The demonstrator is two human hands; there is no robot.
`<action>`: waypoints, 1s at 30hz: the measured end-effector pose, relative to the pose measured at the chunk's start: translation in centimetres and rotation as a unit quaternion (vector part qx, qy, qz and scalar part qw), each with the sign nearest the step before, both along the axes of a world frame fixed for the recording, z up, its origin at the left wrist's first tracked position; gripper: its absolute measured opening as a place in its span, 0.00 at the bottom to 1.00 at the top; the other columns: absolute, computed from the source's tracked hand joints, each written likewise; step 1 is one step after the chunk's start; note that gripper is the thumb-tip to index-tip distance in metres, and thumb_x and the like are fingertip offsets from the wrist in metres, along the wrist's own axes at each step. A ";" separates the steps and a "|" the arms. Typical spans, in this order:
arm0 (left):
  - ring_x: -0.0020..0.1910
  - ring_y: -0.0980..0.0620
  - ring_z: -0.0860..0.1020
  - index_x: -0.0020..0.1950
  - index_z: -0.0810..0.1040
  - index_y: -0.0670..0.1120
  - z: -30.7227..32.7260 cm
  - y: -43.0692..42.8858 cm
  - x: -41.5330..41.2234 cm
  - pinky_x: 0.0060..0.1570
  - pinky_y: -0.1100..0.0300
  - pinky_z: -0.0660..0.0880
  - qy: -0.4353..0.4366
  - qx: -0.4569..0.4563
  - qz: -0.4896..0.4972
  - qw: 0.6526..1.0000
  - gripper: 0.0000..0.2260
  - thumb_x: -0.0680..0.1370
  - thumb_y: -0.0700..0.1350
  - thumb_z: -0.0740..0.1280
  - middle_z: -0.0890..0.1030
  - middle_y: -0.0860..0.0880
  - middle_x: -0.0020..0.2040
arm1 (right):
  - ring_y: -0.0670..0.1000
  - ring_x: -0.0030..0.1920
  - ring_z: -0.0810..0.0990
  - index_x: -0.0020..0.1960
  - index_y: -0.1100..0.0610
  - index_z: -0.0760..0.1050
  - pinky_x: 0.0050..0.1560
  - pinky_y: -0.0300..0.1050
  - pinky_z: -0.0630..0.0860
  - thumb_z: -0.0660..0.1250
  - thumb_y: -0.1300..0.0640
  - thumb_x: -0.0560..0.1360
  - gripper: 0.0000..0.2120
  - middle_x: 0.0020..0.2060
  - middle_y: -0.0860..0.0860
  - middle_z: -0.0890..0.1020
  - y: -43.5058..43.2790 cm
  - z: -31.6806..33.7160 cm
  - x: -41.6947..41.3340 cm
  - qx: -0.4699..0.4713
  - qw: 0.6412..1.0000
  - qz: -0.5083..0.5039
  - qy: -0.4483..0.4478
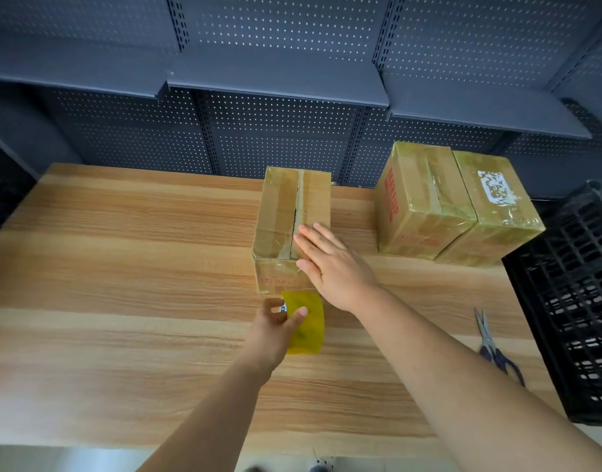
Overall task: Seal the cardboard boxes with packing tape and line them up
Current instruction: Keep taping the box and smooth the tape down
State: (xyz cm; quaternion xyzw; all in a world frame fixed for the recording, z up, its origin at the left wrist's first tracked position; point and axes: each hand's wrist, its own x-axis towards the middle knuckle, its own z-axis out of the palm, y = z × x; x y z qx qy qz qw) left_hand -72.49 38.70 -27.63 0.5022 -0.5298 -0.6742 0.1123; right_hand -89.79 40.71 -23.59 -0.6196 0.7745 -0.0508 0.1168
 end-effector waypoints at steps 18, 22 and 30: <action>0.48 0.41 0.80 0.51 0.75 0.58 0.8 -1.0 -0.5 0.50 0.44 0.77 0.051 0.032 -0.017 0.998 0.12 0.78 0.40 0.68 0.83 0.42 0.52 | 0.62 0.54 0.77 0.59 0.62 0.77 0.52 0.51 0.73 0.61 0.52 0.80 0.15 0.55 0.59 0.78 24.9 -8.4 -7.4 -0.020 0.783 -0.622 0.003; 0.43 0.43 0.78 0.58 0.74 0.52 0.8 -0.6 -0.8 0.44 0.49 0.77 0.068 0.039 -0.008 0.997 0.14 0.78 0.35 0.66 0.80 0.42 0.48 | 0.58 0.62 0.75 0.64 0.60 0.75 0.59 0.48 0.71 0.58 0.46 0.81 0.21 0.58 0.57 0.80 26.5 -9.8 -8.9 0.074 0.772 -0.631 -0.015; 0.42 0.44 0.77 0.54 0.76 0.51 1.0 -0.8 -1.2 0.42 0.50 0.76 0.054 0.059 -0.007 0.997 0.12 0.78 0.34 0.63 0.79 0.43 0.46 | 0.62 0.55 0.79 0.57 0.64 0.77 0.53 0.52 0.74 0.65 0.49 0.78 0.18 0.54 0.62 0.80 26.7 -9.0 -10.5 0.095 0.765 -0.628 -0.103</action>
